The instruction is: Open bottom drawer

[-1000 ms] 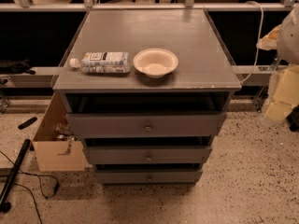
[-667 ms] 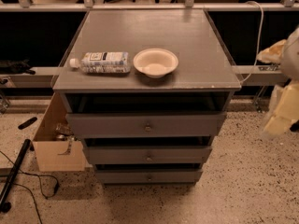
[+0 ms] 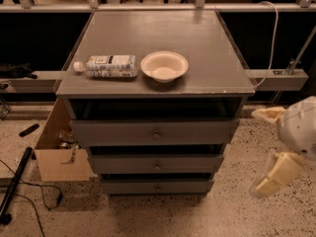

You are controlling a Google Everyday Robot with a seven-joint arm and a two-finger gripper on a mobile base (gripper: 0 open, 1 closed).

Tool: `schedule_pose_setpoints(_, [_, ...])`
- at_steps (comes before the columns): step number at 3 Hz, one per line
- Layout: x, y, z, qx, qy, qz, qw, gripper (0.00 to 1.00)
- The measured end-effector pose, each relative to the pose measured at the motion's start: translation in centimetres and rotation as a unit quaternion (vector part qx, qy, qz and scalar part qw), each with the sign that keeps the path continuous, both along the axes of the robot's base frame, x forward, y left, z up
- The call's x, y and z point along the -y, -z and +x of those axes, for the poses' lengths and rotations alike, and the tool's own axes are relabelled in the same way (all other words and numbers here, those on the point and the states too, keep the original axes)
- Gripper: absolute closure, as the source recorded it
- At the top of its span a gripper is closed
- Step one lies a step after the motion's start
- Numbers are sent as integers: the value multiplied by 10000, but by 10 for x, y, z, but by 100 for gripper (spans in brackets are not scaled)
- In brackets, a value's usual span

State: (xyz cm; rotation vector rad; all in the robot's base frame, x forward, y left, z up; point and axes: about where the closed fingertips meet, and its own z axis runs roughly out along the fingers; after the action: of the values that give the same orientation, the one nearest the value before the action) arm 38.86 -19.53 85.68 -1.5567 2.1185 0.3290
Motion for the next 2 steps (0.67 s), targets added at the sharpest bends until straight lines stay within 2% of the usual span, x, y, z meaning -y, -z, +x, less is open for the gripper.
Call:
schedule_pose_setpoints(1, [-19,53,-11,-152,-218,352,9990,0])
schedule_pose_setpoints(2, [-19,52,-11,-149,-214,347,9991,0])
